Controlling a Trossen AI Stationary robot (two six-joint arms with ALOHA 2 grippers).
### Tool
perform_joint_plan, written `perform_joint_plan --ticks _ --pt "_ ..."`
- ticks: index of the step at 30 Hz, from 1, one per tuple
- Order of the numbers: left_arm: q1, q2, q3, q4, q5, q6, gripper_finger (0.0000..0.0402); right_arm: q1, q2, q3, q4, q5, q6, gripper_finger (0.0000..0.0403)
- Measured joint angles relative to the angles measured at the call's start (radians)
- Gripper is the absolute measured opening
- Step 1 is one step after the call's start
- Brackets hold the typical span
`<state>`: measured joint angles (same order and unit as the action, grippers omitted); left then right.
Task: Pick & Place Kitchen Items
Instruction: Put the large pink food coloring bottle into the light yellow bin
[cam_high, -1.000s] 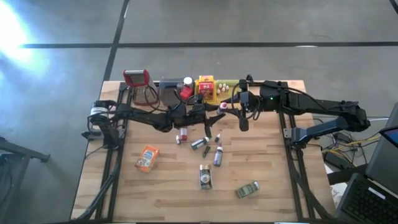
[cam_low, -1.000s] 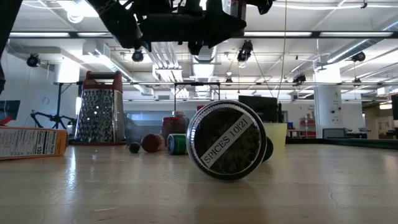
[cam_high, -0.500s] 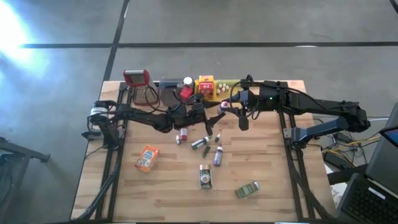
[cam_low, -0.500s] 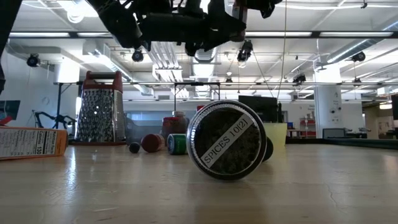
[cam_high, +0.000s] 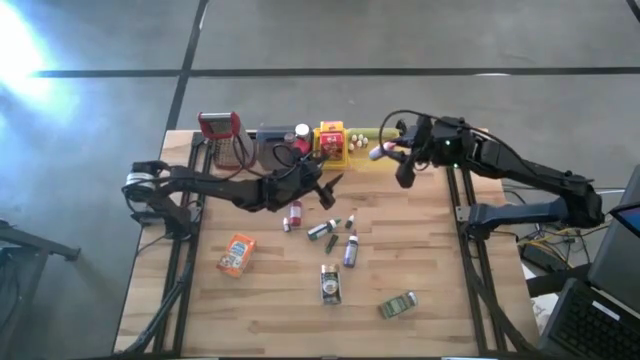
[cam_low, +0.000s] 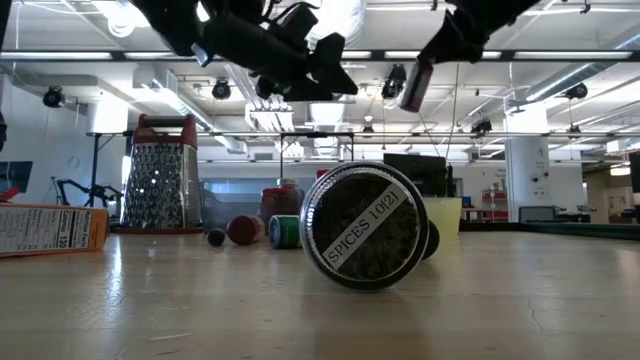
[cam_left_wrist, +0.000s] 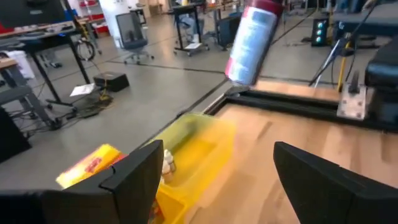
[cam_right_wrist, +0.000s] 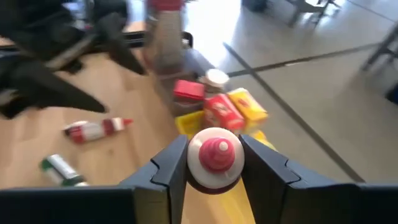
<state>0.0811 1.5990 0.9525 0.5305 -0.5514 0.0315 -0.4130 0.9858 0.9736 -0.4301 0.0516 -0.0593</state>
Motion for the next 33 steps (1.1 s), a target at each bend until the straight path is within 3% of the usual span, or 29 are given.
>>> perform_joint_plan --ticks 6,14,26,33 --pt "0.001 -0.005 -0.054 0.000 -0.043 -0.019 0.0307 -0.161 0.041 -0.082 0.074 0.016 0.016 0.0115" --pt "0.001 -0.029 -0.126 -0.005 -0.047 -0.096 0.0307 -0.344 0.217 -0.102 0.150 0.027 0.086 0.0122" --pt "0.000 -0.037 -0.125 -0.078 -0.042 -0.111 0.0309 -0.398 0.463 -0.022 0.215 0.029 0.072 0.0120" --pt "0.000 -0.048 -0.125 -0.115 -0.042 -0.097 0.0310 -0.435 0.535 -0.022 0.239 0.029 0.060 0.0113"
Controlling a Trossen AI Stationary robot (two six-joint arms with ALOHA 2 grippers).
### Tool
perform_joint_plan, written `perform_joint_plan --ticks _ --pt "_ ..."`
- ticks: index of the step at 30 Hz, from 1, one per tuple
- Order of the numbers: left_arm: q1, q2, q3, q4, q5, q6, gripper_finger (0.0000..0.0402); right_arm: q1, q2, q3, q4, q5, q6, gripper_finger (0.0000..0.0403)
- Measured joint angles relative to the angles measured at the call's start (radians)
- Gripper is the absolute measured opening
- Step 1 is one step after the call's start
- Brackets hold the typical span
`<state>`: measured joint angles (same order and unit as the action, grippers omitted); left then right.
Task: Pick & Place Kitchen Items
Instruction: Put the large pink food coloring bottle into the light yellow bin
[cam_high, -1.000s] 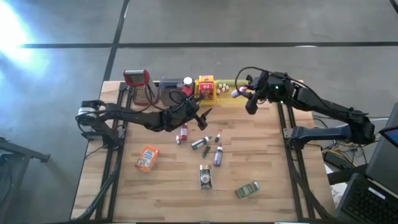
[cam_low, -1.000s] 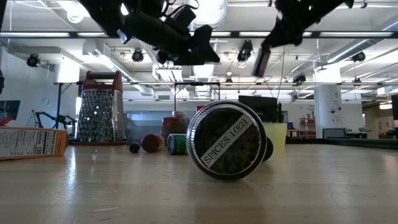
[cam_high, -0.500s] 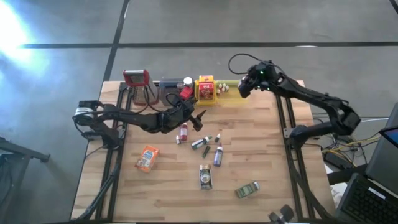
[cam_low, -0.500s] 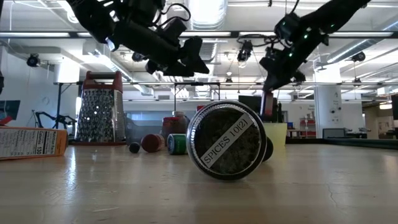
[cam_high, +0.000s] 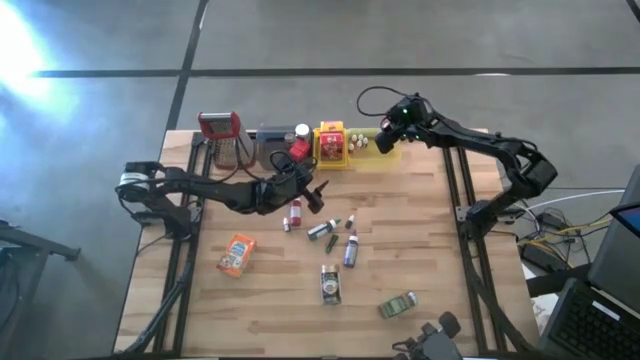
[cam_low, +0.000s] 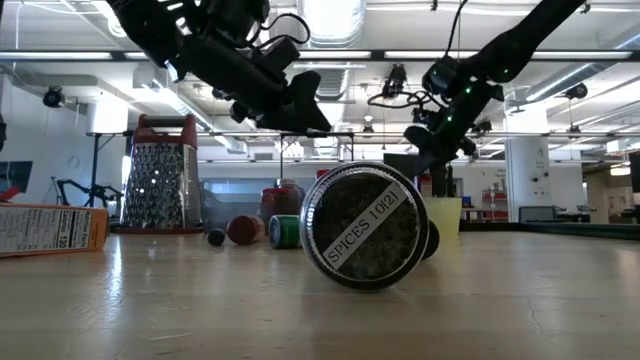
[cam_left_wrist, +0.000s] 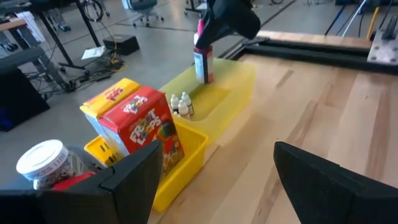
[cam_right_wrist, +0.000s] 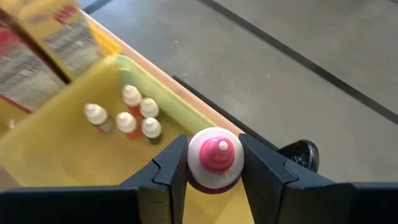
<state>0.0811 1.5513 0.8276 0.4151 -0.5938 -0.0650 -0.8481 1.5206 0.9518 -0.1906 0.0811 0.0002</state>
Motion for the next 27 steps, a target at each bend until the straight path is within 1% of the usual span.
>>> perform_joint_plan --ticks 8,13,16,21,27 --pt "0.000 -0.004 0.000 -0.043 -0.001 -0.027 0.0310 -0.025 0.022 -0.012 0.007 -0.002 -0.008 0.0124" --pt "0.000 -0.004 0.000 -0.046 -0.001 -0.062 0.0310 -0.028 0.023 -0.027 0.019 -0.004 -0.003 0.0113" --pt "0.000 -0.004 0.000 -0.048 -0.001 -0.065 0.0310 -0.030 0.032 -0.033 0.024 -0.004 0.007 0.0115" --pt "0.000 -0.004 0.000 -0.049 -0.001 -0.067 0.0310 -0.030 0.061 -0.066 0.078 -0.005 0.031 0.0128" --pt "-0.001 -0.004 0.000 -0.049 0.000 -0.067 0.0310 -0.036 0.059 -0.106 0.141 -0.005 0.036 0.0115"
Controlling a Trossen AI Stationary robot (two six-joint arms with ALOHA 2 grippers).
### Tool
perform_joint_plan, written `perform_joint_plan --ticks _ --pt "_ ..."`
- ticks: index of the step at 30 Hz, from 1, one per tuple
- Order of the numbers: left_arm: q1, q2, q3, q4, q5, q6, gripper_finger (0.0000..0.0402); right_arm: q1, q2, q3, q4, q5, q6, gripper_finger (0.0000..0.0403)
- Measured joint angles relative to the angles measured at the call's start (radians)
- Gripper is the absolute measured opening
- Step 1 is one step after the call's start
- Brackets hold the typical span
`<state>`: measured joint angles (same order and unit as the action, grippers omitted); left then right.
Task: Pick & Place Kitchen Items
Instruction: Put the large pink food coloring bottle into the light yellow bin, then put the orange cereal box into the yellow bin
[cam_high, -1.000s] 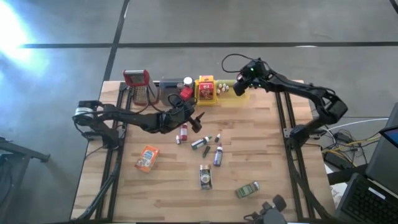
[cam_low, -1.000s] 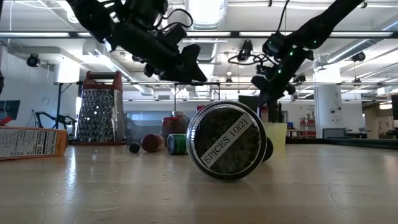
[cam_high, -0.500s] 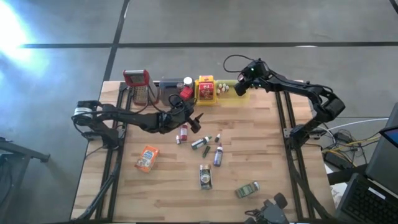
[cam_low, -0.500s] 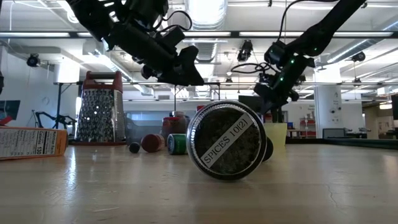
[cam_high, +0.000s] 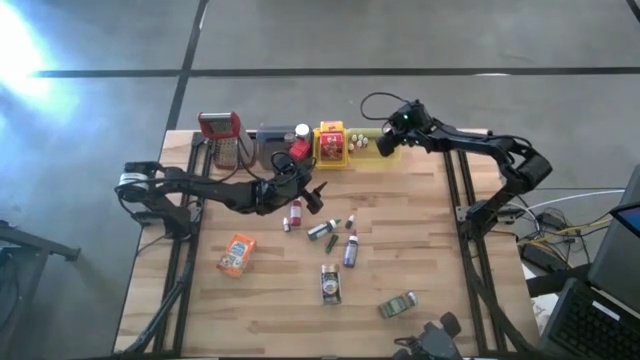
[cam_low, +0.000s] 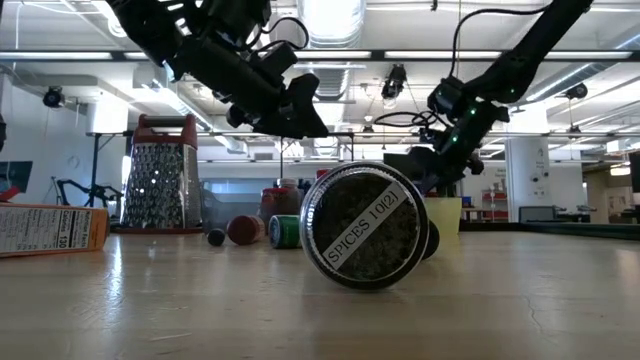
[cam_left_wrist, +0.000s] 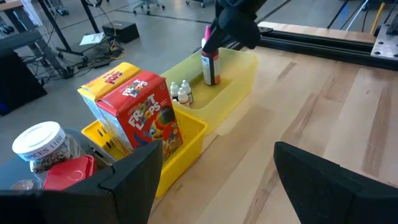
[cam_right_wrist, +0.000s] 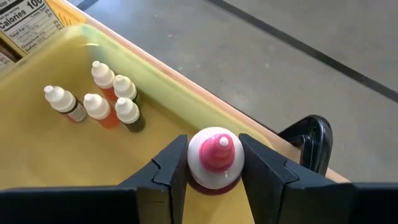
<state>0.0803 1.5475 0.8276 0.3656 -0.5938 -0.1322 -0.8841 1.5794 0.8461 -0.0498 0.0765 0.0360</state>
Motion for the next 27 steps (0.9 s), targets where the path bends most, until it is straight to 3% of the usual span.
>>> perform_joint_plan --ticks 13,27 --pt "0.000 0.000 0.000 0.000 0.001 0.000 0.0310 0.000 -0.005 -0.006 0.010 0.003 -0.036 0.0197" --pt "0.000 0.000 0.000 0.000 0.002 0.000 0.0310 -0.006 -0.098 -0.009 0.008 0.004 -0.077 0.0187"
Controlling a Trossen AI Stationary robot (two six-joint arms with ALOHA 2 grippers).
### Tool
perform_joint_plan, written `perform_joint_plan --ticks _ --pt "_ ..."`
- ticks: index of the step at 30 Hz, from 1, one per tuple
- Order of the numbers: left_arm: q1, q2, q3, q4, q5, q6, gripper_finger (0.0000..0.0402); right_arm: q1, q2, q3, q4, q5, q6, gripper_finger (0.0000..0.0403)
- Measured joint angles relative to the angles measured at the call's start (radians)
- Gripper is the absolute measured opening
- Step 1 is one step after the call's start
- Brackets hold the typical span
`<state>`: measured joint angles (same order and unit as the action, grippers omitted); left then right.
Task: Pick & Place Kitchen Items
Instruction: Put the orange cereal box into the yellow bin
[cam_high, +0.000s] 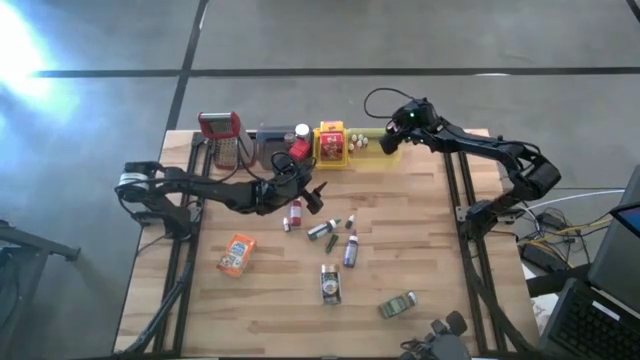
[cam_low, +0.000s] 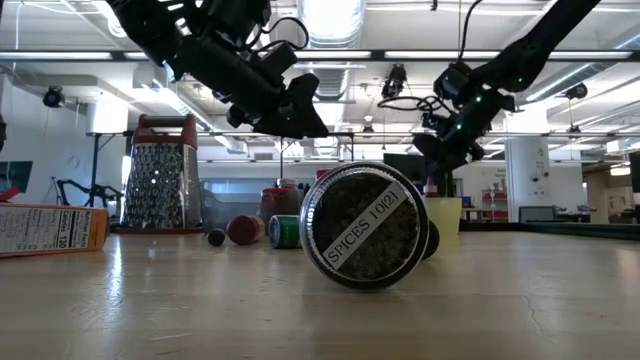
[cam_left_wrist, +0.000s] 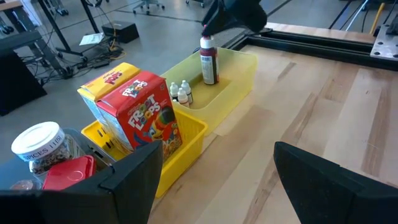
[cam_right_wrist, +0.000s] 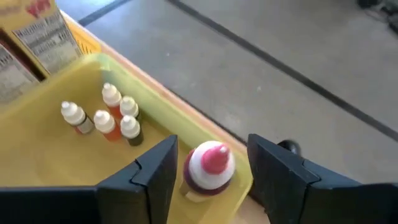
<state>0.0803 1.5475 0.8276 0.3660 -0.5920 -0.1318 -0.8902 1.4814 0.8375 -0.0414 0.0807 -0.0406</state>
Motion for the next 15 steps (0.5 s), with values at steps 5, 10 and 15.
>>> perform_joint_plan --ticks 5,10,15 --pt "0.000 0.000 0.000 0.000 0.000 0.000 0.0310 -0.005 -0.081 0.000 0.002 0.002 -0.020 0.0182" --pt "0.000 0.000 0.000 0.001 0.000 0.000 0.0310 -0.007 -0.191 0.000 0.003 0.002 -0.024 0.0176" --pt "0.000 0.000 0.000 0.001 0.000 0.000 0.0310 -0.007 -0.305 0.001 0.001 0.000 -0.015 0.0168"
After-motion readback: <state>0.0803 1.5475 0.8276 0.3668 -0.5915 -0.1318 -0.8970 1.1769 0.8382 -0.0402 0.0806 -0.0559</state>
